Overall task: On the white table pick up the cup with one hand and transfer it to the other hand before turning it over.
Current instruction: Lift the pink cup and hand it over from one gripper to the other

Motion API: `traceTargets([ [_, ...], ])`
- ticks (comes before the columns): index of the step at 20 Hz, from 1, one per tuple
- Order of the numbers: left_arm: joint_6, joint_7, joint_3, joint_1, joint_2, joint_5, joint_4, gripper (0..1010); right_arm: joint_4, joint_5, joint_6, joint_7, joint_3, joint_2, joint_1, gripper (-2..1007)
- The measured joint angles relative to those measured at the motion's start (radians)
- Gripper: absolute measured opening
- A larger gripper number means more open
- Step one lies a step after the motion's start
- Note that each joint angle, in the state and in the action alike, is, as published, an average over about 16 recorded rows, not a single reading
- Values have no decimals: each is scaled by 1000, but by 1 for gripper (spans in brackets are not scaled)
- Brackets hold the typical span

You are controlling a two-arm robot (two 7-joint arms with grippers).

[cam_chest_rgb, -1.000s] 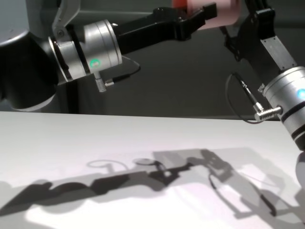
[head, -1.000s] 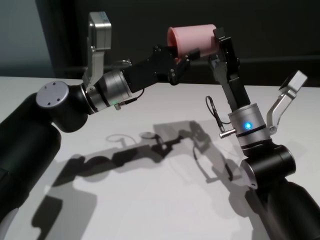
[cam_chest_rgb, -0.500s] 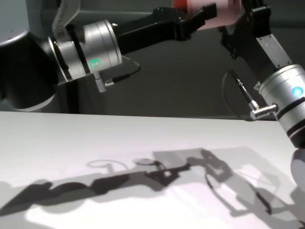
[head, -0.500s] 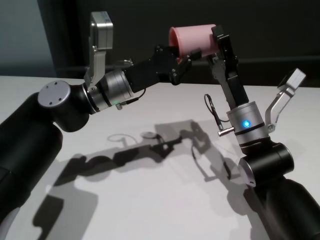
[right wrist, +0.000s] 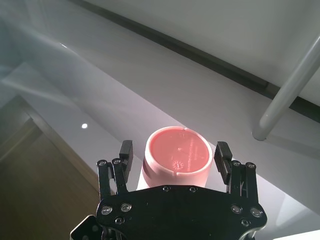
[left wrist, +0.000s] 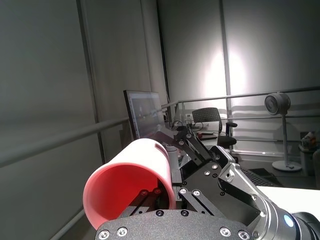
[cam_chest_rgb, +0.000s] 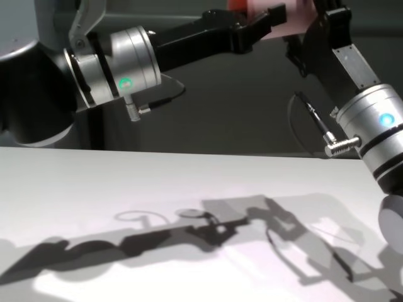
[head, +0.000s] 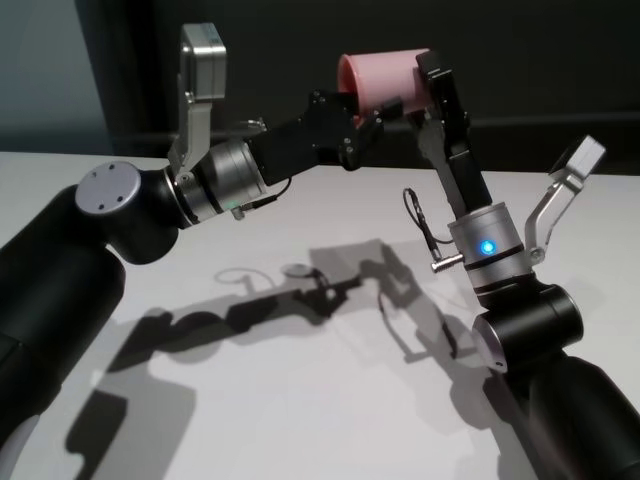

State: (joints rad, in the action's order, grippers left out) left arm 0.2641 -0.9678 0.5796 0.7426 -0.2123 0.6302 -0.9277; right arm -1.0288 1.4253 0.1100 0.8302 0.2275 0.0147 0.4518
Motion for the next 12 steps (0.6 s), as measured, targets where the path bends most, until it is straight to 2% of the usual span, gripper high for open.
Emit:
traceTargets([
  [6, 0, 0, 0, 0, 0, 0, 0, 48, 1, 5, -3, 1, 10, -4, 2, 990],
  [12, 0, 0, 0, 0, 0, 0, 0, 49, 0, 8, -4, 0, 13, -7, 3, 922],
])
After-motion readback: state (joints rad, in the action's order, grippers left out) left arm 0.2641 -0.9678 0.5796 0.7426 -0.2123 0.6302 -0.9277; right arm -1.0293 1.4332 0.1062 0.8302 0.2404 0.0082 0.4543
